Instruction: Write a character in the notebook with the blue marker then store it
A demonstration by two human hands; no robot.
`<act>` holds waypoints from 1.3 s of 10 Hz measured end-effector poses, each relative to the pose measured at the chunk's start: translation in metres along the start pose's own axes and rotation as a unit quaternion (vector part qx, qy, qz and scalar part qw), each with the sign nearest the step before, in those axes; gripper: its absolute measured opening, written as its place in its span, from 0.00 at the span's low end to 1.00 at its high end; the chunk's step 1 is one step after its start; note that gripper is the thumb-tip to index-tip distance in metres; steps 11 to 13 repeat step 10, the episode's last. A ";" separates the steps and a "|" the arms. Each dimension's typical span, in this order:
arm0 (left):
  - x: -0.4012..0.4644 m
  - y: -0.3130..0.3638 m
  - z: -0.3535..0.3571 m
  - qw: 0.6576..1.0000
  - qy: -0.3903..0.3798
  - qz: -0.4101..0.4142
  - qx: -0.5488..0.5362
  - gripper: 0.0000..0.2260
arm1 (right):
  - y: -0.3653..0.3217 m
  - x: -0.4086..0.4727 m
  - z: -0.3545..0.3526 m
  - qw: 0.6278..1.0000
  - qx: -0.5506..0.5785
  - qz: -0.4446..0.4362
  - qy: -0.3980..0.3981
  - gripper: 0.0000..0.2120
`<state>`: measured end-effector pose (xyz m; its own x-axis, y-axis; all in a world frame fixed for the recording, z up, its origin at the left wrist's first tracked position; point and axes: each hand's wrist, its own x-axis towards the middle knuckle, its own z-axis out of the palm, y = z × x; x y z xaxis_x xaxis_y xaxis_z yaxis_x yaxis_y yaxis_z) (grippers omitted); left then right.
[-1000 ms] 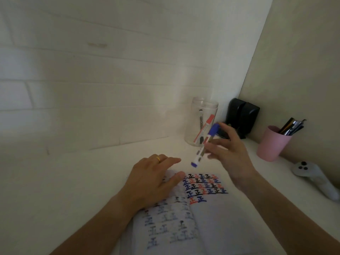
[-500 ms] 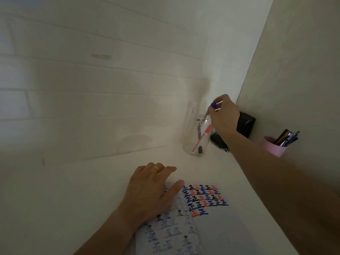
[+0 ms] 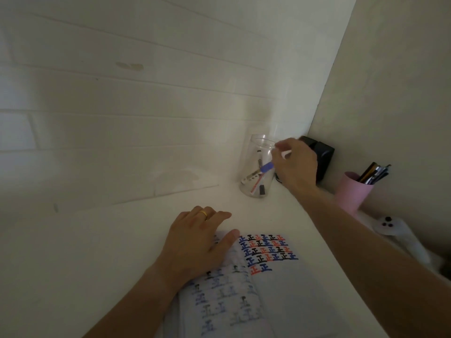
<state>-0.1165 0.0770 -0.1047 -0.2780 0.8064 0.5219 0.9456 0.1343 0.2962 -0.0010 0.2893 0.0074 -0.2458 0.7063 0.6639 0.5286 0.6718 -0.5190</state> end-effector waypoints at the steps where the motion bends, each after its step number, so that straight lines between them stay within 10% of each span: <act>1: -0.004 0.002 -0.003 1.000 -0.025 -0.005 -0.011 0.25 | 0.010 -0.060 -0.023 0.999 0.014 0.001 -0.036 0.08; 4: -0.025 0.019 -0.012 0.996 -0.090 -0.008 -0.024 0.24 | 0.037 -0.181 -0.061 0.974 -0.067 0.042 -0.212 0.14; 13: -0.016 0.014 -0.015 0.990 -0.140 0.021 -0.009 0.24 | 0.043 -0.194 -0.056 0.977 -0.109 0.017 -0.183 0.16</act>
